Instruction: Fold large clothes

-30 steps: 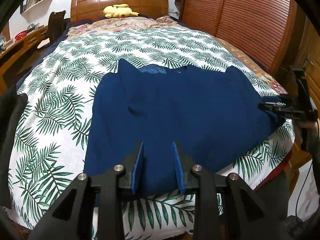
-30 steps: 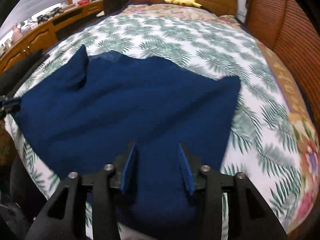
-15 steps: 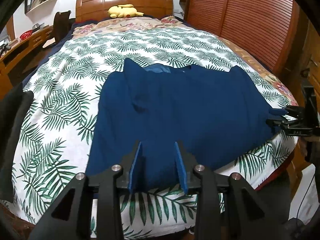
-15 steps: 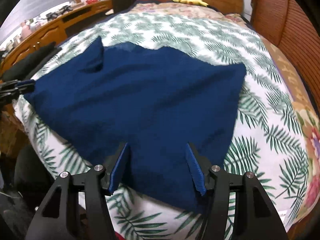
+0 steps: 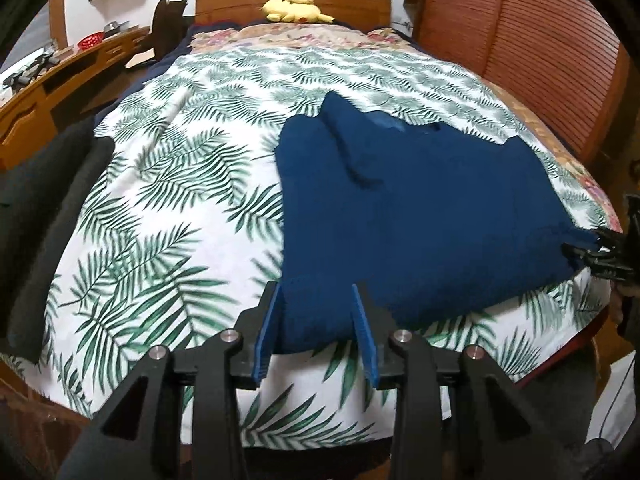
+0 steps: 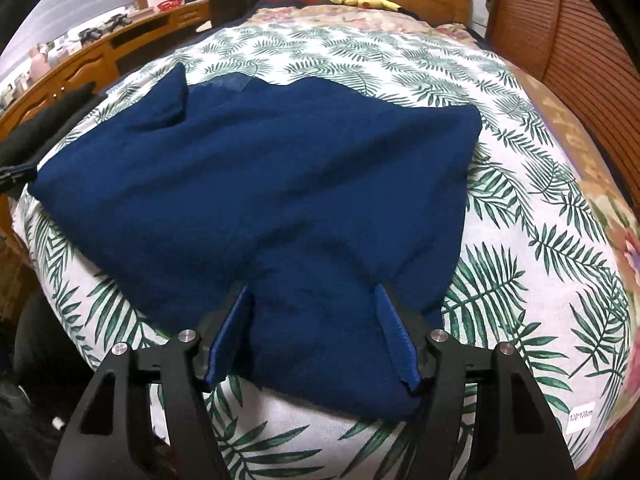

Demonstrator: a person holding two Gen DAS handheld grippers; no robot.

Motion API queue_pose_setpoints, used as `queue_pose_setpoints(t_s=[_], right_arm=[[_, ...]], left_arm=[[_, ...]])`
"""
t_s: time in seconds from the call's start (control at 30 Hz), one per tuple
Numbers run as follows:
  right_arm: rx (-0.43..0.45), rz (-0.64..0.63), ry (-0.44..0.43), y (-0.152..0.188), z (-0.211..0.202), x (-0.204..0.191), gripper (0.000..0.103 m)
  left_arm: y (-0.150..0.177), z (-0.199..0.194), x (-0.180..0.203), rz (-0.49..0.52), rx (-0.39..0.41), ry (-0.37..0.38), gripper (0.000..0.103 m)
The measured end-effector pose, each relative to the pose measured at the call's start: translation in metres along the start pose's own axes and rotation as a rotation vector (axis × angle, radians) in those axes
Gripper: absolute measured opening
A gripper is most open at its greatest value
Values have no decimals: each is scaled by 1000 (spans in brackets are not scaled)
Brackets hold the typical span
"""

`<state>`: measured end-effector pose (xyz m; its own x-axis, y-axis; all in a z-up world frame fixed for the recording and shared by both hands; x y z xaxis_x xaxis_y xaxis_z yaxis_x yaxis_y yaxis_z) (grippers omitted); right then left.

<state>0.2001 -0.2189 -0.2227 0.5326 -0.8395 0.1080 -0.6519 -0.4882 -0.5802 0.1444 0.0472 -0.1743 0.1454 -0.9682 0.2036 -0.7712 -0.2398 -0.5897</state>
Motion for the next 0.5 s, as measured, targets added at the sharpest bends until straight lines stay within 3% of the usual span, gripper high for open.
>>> queue_pose_setpoints(t_s=[0.17, 0.5], right_arm=[[-4, -2, 13, -1, 0, -2, 67], [-1, 5, 19, -1, 0, -2, 67]], left_arm=[[13, 12, -16, -44, -47, -4, 36], [21, 24, -21, -133, -57, 38, 38]])
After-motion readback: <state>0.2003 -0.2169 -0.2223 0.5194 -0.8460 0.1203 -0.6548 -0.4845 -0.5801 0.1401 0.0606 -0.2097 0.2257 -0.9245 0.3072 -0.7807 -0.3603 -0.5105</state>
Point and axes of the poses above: each gripper's, at about its wrist camera, not at the fingertips, and z roughly the way its jaws point, x to its right, y to its underside, the point moved 9 cm from there along z, roughly the way its jaws point, and after that the axes turned 12 degrees about -z, right-handed, at the moved point
